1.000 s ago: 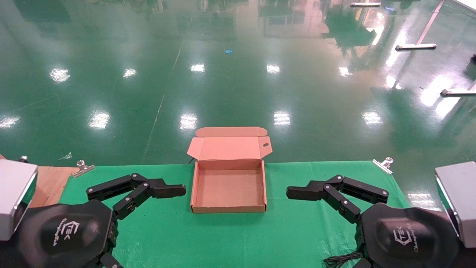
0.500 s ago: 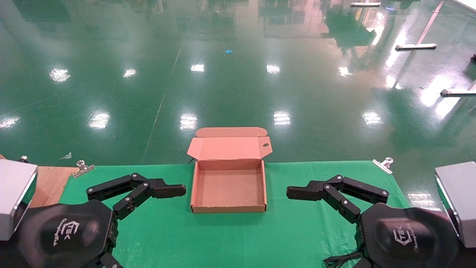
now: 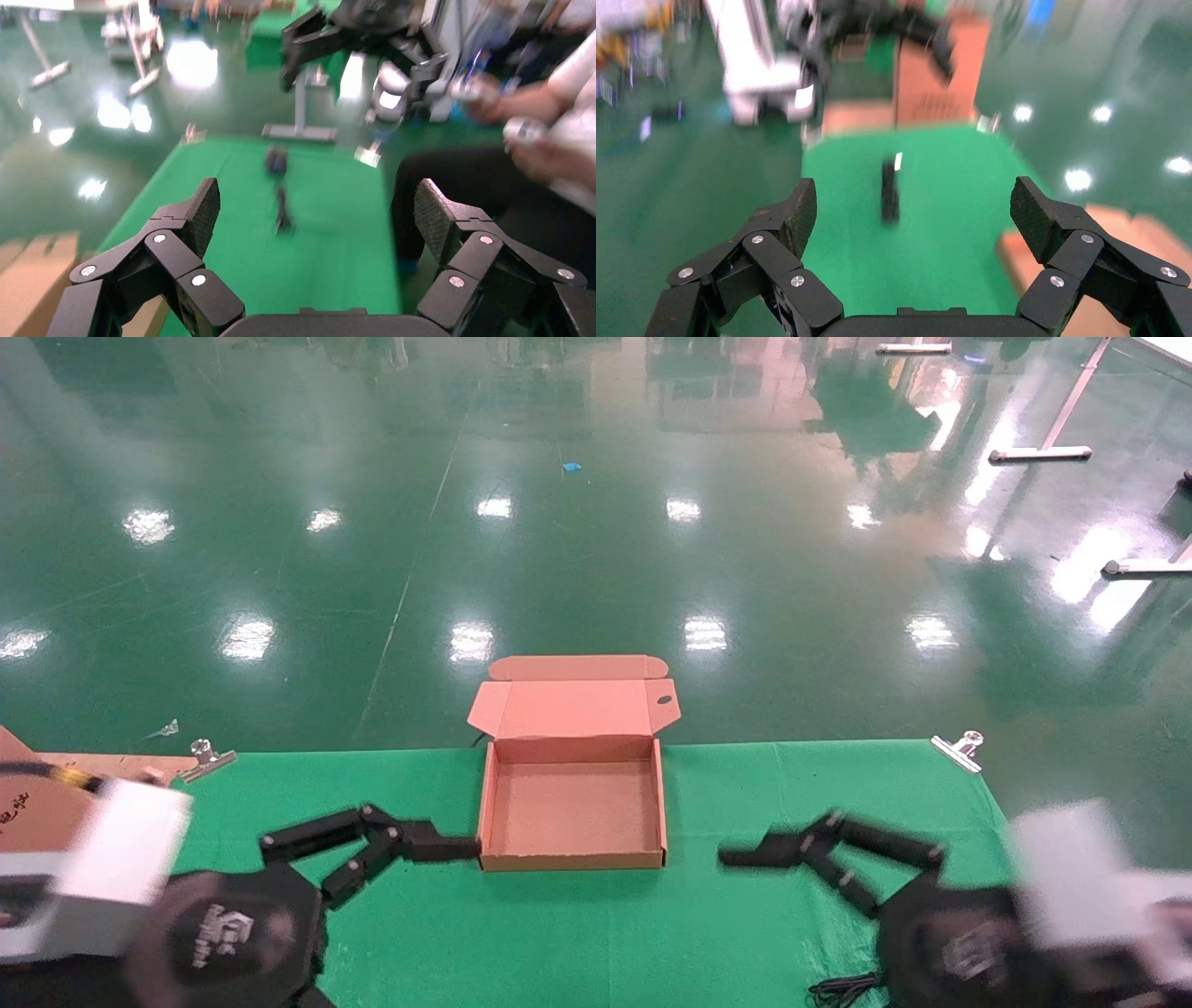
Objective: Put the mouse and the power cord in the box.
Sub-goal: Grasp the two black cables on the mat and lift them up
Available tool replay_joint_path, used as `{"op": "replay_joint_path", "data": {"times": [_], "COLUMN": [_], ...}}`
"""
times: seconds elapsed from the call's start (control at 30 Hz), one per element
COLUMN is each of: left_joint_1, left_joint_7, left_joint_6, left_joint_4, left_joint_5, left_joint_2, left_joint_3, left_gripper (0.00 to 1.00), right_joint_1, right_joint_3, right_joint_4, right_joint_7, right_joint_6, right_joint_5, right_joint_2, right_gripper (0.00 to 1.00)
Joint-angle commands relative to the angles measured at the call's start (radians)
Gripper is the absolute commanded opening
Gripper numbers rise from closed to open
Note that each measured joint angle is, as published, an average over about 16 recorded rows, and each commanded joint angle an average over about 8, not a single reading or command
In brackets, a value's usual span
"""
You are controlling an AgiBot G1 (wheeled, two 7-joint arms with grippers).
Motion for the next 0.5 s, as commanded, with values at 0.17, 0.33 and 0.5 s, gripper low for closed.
{"op": "replay_joint_path", "data": {"times": [0.17,0.33,0.5], "left_joint_1": [-0.078,-0.165,-0.261], "left_joint_7": [0.086,0.196,0.3], "left_joint_6": [0.021,0.019,-0.01], "left_joint_4": [0.137,0.277,0.4], "left_joint_5": [0.193,0.394,0.602], "left_joint_2": [0.032,0.092,0.162], "left_joint_3": [0.077,0.167,0.262], "left_gripper": [1.0,1.0,1.0], "right_joint_1": [0.102,0.223,0.327], "right_joint_3": [-0.111,-0.244,-0.362], "right_joint_4": [-0.072,-0.169,-0.3], "right_joint_7": [-0.083,-0.193,-0.298], "right_joint_6": [-0.021,-0.033,-0.007], "right_joint_5": [-0.263,-0.549,-0.799], "right_joint_2": [-0.061,-0.151,-0.249], "right_gripper": [1.0,1.0,1.0]}}
